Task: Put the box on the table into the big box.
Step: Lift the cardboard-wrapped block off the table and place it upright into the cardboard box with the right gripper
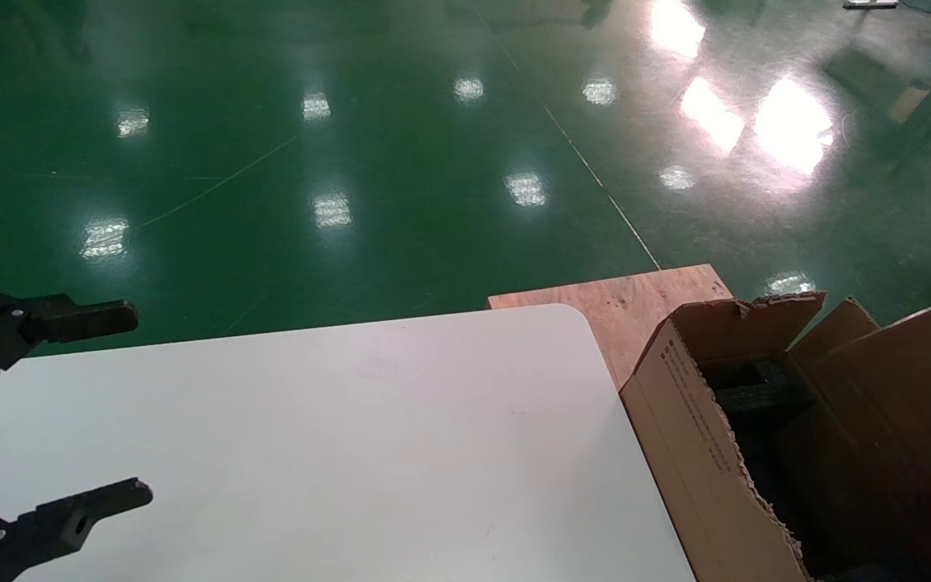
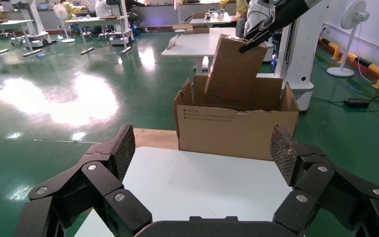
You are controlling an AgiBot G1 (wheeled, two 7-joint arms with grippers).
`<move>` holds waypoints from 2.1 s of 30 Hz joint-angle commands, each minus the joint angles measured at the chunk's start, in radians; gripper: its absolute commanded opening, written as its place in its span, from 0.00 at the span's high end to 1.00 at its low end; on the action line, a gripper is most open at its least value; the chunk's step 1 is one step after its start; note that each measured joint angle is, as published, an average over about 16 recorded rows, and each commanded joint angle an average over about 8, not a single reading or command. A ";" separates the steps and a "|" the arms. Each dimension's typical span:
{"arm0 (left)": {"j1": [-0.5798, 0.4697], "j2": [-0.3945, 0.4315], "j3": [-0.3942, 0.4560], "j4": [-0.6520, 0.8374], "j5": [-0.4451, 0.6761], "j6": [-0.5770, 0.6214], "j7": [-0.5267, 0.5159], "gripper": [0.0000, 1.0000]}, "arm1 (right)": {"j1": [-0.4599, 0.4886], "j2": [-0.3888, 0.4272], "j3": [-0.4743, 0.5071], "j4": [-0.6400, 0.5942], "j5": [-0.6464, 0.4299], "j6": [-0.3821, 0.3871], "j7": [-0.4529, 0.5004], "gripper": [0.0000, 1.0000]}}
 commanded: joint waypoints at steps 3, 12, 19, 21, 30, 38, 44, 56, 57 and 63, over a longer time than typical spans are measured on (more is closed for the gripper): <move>0.000 0.000 0.000 0.000 0.000 0.000 0.000 0.00 | 0.031 -0.004 -0.079 -0.051 0.039 0.044 -0.014 1.00; 0.000 0.000 0.000 0.000 0.000 0.000 0.000 0.00 | 0.076 0.020 -0.201 -0.071 0.070 0.119 -0.004 1.00; 0.000 0.000 0.000 0.000 0.000 0.000 0.000 0.00 | 0.092 0.016 -0.266 -0.078 0.069 0.153 0.007 1.00; 0.000 0.000 0.000 0.000 0.000 0.000 0.000 0.00 | 0.097 0.014 -0.285 -0.083 0.070 0.162 0.009 1.00; 0.000 0.000 0.000 0.000 0.000 0.000 0.000 0.00 | 0.128 -0.014 -0.371 -0.109 0.085 0.193 0.011 1.00; 0.000 0.000 0.001 0.000 0.000 0.000 0.000 0.00 | 0.164 -0.048 -0.460 -0.148 0.114 0.219 -0.007 1.00; 0.000 0.000 0.001 0.000 0.000 0.000 0.000 0.00 | 0.203 -0.076 -0.541 -0.189 0.148 0.245 -0.031 1.00; 0.000 0.000 0.001 0.000 -0.001 0.000 0.000 0.00 | 0.280 -0.143 -0.709 -0.254 0.250 0.289 -0.096 1.00; 0.000 0.000 0.001 0.000 -0.001 0.000 0.000 0.00 | 0.285 -0.144 -0.725 -0.255 0.262 0.291 -0.099 1.00; 0.000 0.000 0.001 0.000 -0.001 0.000 0.000 0.00 | 0.306 -0.145 -0.818 -0.259 0.326 0.307 -0.107 1.00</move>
